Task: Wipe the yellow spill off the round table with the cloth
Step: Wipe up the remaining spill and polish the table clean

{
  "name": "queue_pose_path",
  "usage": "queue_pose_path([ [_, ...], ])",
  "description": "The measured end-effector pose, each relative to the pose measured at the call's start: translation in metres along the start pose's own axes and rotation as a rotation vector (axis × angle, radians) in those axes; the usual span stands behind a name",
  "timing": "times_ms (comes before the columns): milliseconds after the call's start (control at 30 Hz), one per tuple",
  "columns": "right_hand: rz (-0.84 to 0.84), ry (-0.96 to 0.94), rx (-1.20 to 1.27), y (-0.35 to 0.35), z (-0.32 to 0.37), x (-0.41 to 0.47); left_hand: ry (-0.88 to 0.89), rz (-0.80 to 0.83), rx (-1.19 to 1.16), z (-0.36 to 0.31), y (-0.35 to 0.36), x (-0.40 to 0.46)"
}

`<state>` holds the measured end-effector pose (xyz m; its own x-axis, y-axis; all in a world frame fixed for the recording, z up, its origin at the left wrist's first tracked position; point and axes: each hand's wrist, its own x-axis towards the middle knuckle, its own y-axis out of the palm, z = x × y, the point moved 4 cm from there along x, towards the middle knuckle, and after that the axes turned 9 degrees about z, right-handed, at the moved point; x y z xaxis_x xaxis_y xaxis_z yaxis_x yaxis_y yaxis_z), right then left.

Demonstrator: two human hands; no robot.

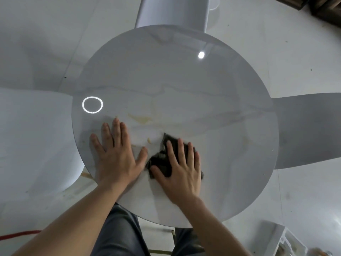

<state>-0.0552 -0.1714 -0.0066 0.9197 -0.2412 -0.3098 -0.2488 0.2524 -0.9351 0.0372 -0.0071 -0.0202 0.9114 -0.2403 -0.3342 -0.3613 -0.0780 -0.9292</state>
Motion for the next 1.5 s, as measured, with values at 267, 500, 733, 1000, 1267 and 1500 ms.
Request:
queue_pose_path([
  [267, 0.06, -0.072, -0.023, -0.042, 0.026, 0.144, -0.02, 0.013, 0.024, 0.001, -0.003, 0.001],
  [500, 0.158, -0.303, -0.104, -0.049, 0.096, 0.2, -0.013, -0.011, 0.014, 0.002, -0.001, 0.001],
  [733, 0.218, -0.481, -0.169, -0.045, 0.089, 0.163, -0.023, -0.052, -0.012, 0.002, 0.0, 0.0],
  [1000, 0.296, -0.589, -0.119, -0.031, 0.065, 0.088, -0.029, -0.034, 0.001, 0.001, 0.003, 0.001],
  [1267, 0.25, -0.371, -0.024, -0.04, -0.013, 0.065, -0.037, -0.033, 0.003, -0.002, 0.001, -0.001],
  [1500, 0.135, 0.209, 0.009, -0.065, -0.16, 0.07, -0.024, -0.031, -0.018, -0.002, -0.004, -0.005],
])
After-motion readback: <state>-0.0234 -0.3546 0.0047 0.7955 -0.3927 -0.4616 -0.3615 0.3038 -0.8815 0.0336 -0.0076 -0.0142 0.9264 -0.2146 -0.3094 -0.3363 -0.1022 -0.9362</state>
